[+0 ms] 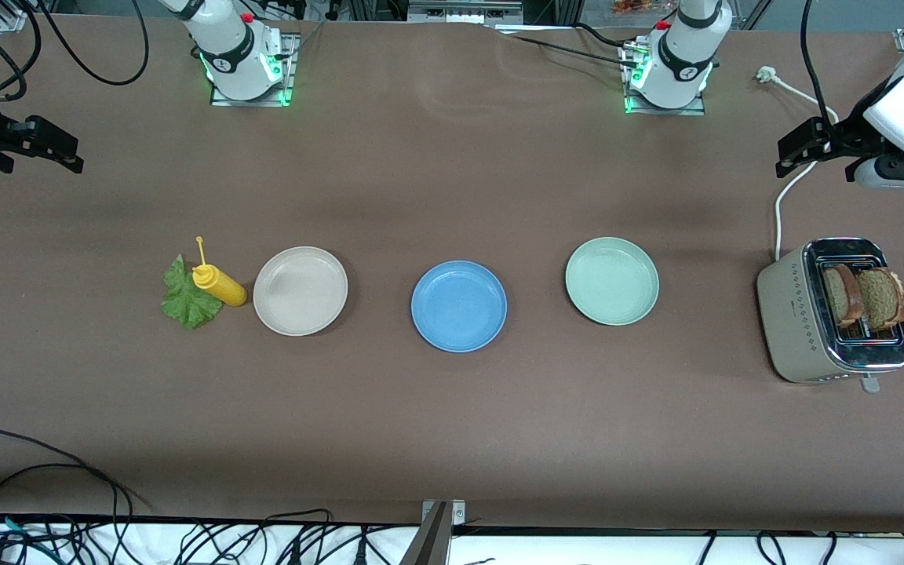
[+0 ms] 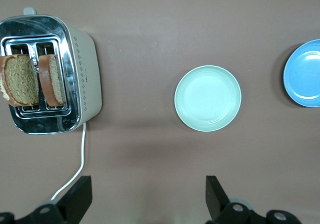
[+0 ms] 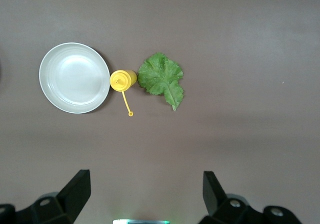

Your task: Make sandwich in blue plate with both arms

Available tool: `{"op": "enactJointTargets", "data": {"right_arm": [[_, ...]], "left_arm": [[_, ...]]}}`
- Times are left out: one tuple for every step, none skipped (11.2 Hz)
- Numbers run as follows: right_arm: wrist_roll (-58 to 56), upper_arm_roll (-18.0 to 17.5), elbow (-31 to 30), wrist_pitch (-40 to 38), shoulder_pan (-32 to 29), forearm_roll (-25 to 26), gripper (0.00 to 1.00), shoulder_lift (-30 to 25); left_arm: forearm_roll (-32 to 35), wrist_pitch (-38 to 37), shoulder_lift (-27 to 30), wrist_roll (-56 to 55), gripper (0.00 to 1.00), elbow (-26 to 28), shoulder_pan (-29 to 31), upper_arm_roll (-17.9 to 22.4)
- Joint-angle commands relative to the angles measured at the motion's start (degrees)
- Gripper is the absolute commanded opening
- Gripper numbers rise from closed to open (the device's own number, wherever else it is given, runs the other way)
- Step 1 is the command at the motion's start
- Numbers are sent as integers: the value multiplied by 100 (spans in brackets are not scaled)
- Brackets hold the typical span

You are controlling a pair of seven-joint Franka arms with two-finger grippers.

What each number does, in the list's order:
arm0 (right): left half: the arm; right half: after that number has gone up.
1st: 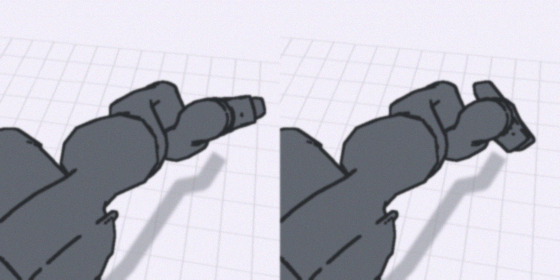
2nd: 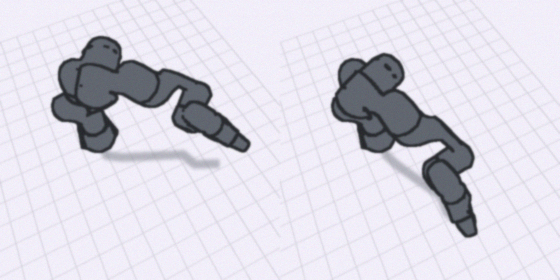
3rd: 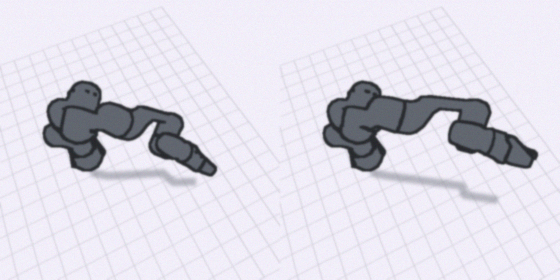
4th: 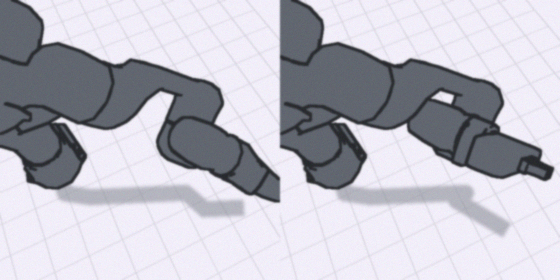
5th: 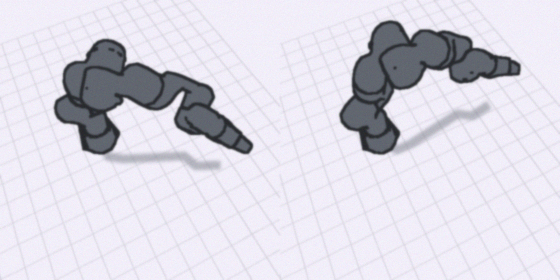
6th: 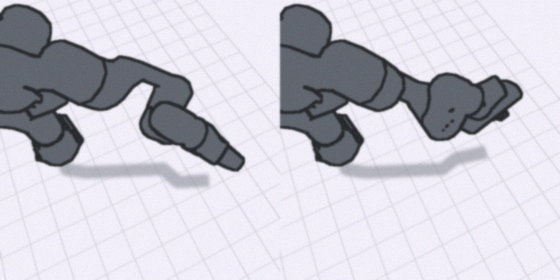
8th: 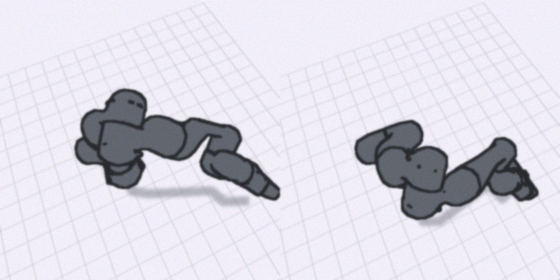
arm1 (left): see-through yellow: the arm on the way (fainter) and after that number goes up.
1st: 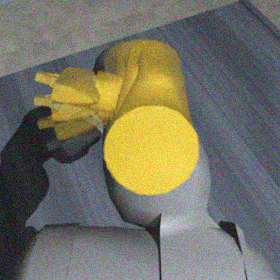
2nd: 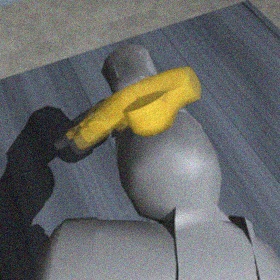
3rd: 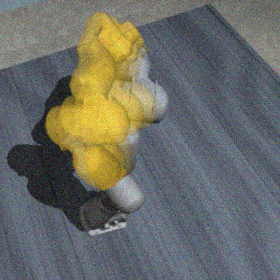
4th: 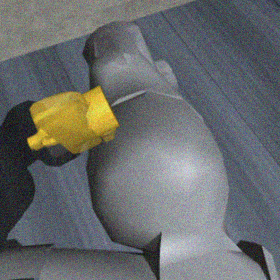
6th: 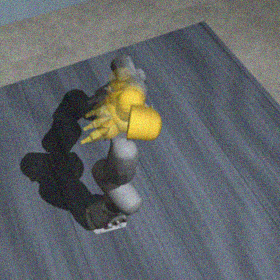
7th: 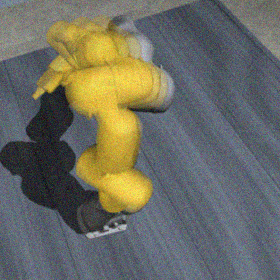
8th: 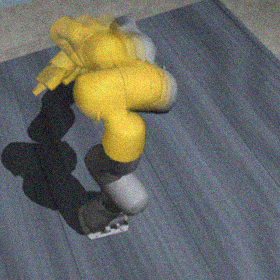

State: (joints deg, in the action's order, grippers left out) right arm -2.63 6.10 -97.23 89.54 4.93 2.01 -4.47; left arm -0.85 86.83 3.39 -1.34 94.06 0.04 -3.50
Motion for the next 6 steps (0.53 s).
{"op": "enactJointTargets", "data": {"right_arm": [[-36,-21,126,-130,-36,-61,100,8],[-36,-21,126,-130,-36,-61,100,8],[-36,-21,126,-130,-36,-61,100,8],[-36,-21,126,-130,-36,-52,100,8],[-36,-21,126,-130,-36,-52,100,34],[-36,-21,126,-130,-36,-61,100,43]], "left_arm": [[-20,150,74,117,100,95,-13,51],[-20,150,74,117,100,95,-13,51],[-20,159,66,117,100,95,-13,60],[-20,193,66,117,100,95,-13,60],[-12,194,40,117,100,95,-13,60],[-12,220,31,117,100,95,-13,77]]}}
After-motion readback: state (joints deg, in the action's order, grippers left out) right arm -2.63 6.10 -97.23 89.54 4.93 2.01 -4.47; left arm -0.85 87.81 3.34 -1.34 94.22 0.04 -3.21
